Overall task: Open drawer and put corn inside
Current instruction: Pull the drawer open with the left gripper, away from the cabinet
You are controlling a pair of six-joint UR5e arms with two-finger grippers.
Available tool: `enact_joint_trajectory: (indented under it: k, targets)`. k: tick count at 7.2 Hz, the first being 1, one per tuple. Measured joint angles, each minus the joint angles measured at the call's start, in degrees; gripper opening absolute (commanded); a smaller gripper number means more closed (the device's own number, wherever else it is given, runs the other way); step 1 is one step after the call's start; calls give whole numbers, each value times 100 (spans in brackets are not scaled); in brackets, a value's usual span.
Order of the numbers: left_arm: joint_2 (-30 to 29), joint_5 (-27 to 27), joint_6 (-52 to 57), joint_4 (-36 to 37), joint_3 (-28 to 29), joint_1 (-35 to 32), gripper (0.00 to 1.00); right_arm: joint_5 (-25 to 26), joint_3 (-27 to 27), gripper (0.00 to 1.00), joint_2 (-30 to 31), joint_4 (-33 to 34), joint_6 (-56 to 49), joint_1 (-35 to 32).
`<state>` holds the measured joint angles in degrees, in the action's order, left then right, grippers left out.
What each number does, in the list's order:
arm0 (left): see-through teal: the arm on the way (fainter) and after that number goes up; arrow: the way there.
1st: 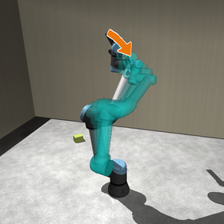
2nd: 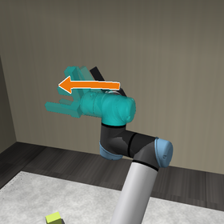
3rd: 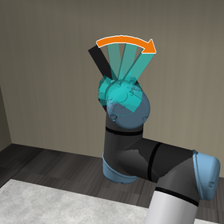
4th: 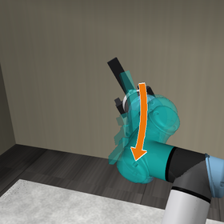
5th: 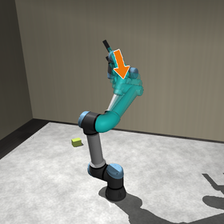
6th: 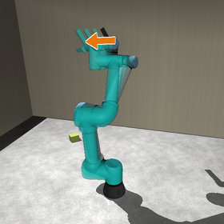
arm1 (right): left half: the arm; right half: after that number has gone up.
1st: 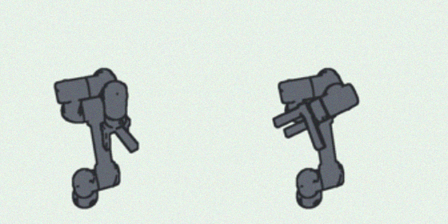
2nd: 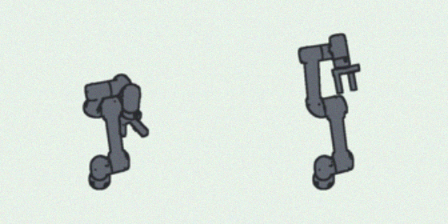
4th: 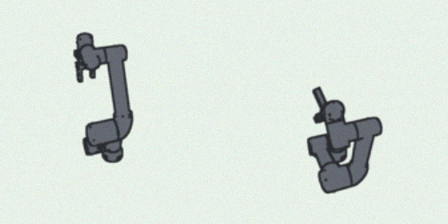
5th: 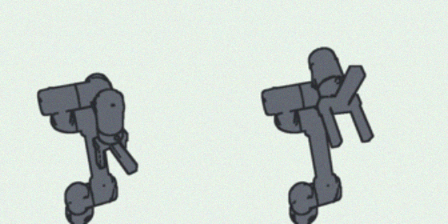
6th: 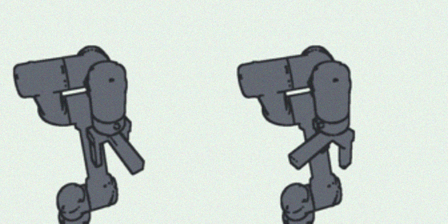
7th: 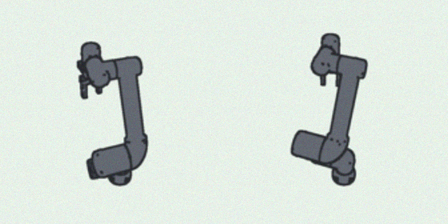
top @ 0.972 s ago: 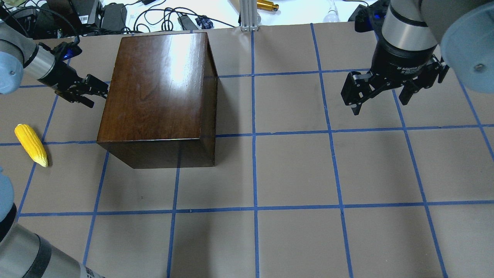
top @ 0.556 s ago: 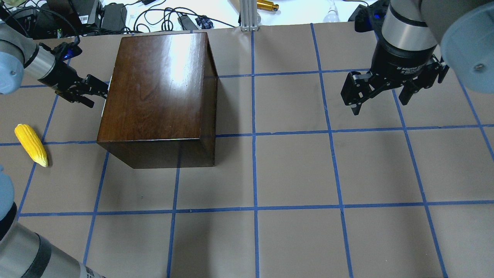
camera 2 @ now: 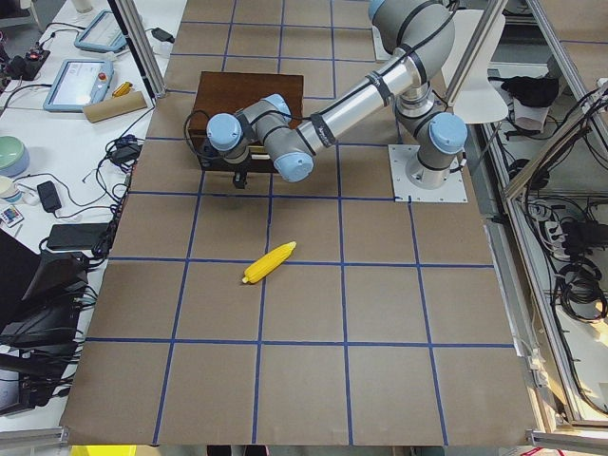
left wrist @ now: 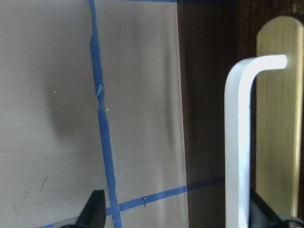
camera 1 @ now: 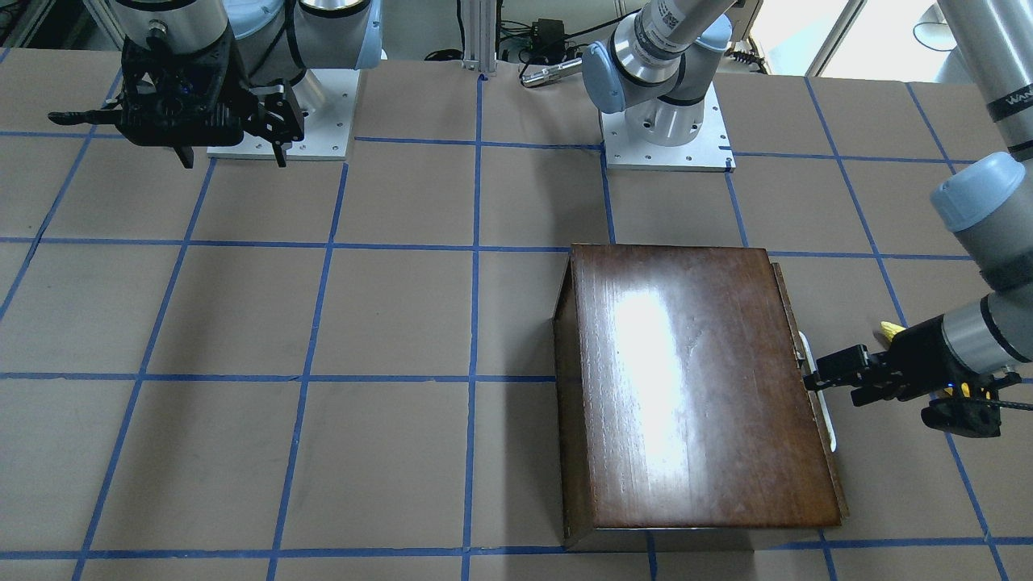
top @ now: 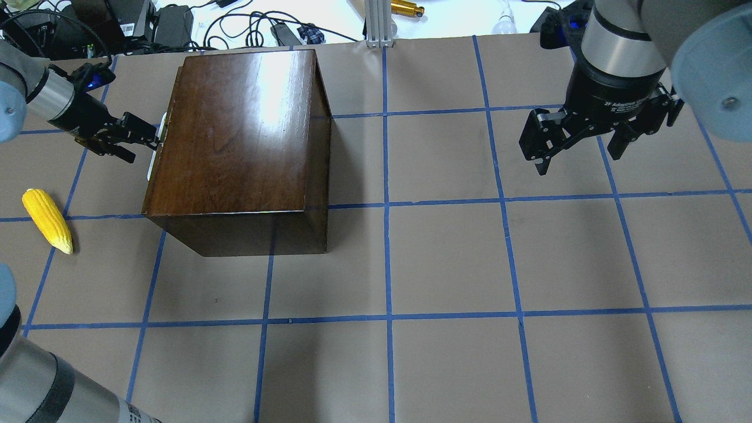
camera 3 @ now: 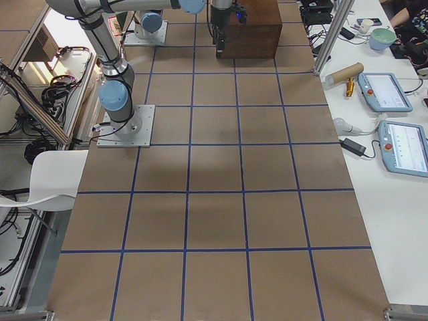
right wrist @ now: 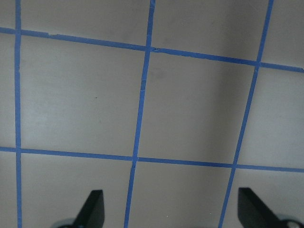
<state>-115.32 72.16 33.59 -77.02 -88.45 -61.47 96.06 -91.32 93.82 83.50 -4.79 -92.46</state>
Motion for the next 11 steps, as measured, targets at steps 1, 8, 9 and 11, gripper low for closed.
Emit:
enact_joint_trajectory:
  k: [1,8,9,11]
  targets:
    - [0,13,6,9,0,38,100,0,0,100,-1,0,0,0]
    - [9,26,50,1,-9,377,100,-2,0,100,-4,0,2,0]
    - [10,27,53,3,-11,393,100,-4,0,100,-4,0,3,0]
    - [10,41,58,49,-31,495,100,-2,0,100,-2,0,4,0]
